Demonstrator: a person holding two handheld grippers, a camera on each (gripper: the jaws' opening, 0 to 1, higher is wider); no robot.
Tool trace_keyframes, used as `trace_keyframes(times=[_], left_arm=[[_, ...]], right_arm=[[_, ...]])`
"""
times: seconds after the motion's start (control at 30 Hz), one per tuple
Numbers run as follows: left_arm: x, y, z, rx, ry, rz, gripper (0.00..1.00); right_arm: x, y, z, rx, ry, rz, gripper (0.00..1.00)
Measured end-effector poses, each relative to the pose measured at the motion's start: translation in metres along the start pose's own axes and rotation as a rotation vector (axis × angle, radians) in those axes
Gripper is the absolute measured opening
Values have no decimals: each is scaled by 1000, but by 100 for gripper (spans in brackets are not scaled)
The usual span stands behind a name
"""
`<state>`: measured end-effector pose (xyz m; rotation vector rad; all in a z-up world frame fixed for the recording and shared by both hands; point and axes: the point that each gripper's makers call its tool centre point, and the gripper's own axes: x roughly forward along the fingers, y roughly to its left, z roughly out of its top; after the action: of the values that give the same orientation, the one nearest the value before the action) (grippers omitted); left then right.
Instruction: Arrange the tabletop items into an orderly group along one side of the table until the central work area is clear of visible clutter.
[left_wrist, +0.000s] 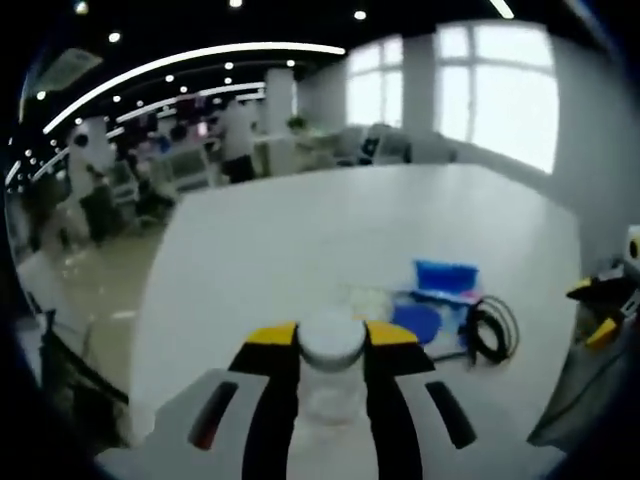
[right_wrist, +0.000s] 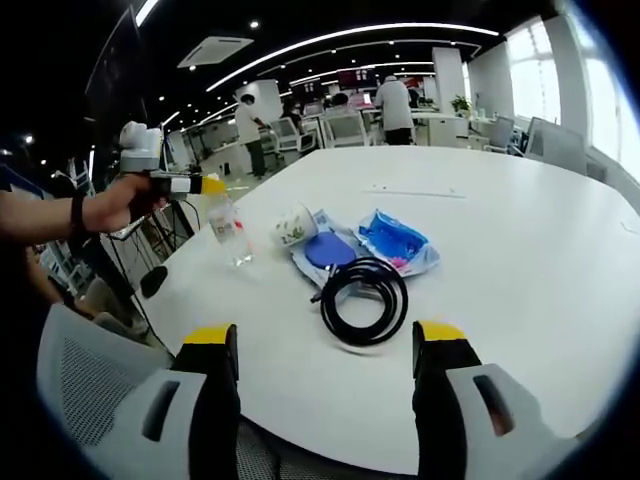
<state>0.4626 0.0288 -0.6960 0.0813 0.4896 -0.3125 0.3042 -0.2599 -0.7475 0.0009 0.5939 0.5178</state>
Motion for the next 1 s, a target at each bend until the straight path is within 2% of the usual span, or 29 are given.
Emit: trace_keyframes(times=[0.17,0.27,0.5,0.7,0.87,1.0], left_arm=[[11,45,11,-11,34,97,21],[15,67,18,-43,27,147,21],[27,102,22,-130,26,231,21],[35,114,9,-179,42,305,21],[40,109,-6,-188,64,314,21],[36,109,0,-176,45,339,21]], right_arm=[[0,-2,-1,5,3,-5,71],[0,-4,-1,9,3,-10,71],[0,-5,-3,14,11,-19,71],[0,-7,-6,18,22,-24,70],[0,-8,-7,14,30,-29,70],[1,-8,-9,11,39,-30,70]])
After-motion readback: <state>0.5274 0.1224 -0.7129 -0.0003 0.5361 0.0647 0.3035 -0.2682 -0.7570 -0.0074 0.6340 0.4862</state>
